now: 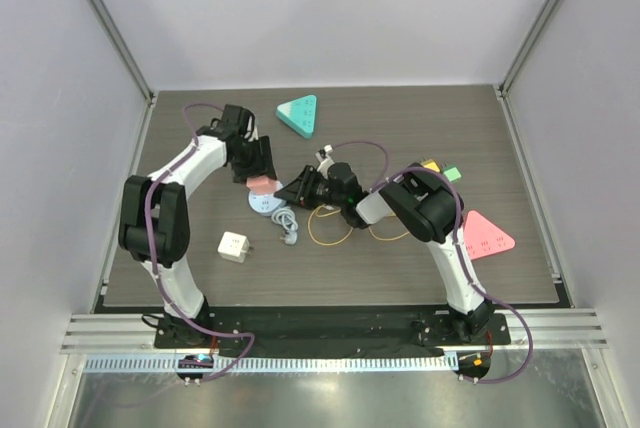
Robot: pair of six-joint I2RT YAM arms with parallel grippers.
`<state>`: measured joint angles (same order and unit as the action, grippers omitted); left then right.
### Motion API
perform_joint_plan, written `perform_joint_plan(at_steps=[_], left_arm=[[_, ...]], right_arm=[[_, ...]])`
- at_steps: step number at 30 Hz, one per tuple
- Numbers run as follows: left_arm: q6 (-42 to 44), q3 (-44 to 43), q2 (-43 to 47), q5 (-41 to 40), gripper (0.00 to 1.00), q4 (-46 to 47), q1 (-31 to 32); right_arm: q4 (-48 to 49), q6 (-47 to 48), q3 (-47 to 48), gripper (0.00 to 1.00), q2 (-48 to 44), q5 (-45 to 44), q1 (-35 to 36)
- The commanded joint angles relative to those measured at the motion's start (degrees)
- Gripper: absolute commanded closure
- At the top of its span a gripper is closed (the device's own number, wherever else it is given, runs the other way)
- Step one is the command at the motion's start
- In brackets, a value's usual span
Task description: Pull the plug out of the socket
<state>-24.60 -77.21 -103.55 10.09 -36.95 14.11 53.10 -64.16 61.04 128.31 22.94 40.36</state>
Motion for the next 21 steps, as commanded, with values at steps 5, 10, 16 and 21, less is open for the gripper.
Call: perform_joint_plan(at_steps=[5,10,16,21], left_arm=[[-0.63,1.54,8.97,-2.42,1.0,3.82,2.5],[0.08,1.27,10.91,-7.28,1.0,2.41,3.73],[-3.52,4.52,10.04,7.92,1.0,8.82,0.4],[-4.31,5.4,9.94,12.4,1.0,11.28,0.13]], right_arm=[[-14.5,2.63,6.54,0.99,1.59,-5.71,0.68],[-26.35,7.02,11.2,0.99,1.5,-9.84,2.44],[-30.24,7.73,12.88,0.99,1.5,-12.21,2.97],[-33.32,8.26,13.93,0.99,1.68,-13.62,2.97]])
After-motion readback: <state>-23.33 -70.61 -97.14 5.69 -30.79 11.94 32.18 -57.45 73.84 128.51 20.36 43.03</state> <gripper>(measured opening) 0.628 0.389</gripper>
